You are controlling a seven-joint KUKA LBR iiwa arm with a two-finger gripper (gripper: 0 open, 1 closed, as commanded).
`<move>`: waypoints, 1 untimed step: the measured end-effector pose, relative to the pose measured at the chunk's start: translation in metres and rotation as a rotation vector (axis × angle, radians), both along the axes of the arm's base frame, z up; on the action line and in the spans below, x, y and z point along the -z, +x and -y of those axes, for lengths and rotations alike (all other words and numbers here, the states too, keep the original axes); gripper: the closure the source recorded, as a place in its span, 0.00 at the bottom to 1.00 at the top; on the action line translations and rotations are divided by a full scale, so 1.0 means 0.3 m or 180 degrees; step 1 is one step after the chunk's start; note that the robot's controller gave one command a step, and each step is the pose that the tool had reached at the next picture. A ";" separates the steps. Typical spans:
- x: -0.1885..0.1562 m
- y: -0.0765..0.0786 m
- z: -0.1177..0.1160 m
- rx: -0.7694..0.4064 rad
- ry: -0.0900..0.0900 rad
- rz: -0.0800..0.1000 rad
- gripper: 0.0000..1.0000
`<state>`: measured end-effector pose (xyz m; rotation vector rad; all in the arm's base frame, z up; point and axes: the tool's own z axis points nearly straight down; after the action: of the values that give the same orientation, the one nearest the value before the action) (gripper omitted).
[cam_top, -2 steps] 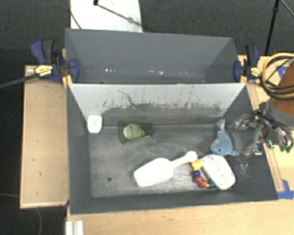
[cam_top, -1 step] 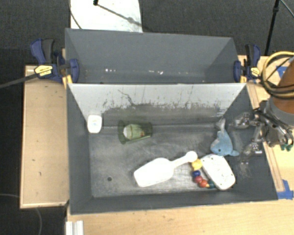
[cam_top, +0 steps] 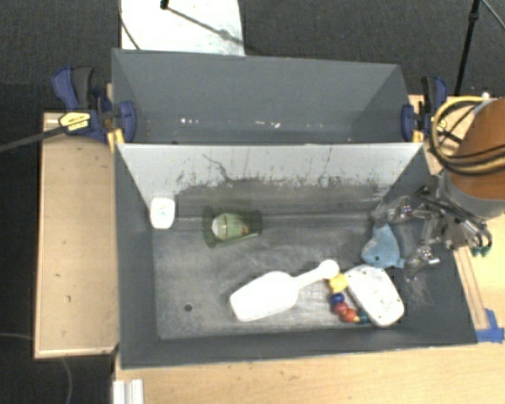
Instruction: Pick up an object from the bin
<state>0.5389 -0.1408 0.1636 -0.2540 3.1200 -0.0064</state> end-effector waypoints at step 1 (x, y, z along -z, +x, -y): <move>0.095 0.079 -0.010 -0.1171 0.0003 -0.0029 0.00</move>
Offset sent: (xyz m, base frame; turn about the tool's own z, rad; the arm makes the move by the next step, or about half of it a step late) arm 0.0379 0.0026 -0.0219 -0.5245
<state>0.5625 -0.1379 0.1352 -0.8227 3.0290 -0.0002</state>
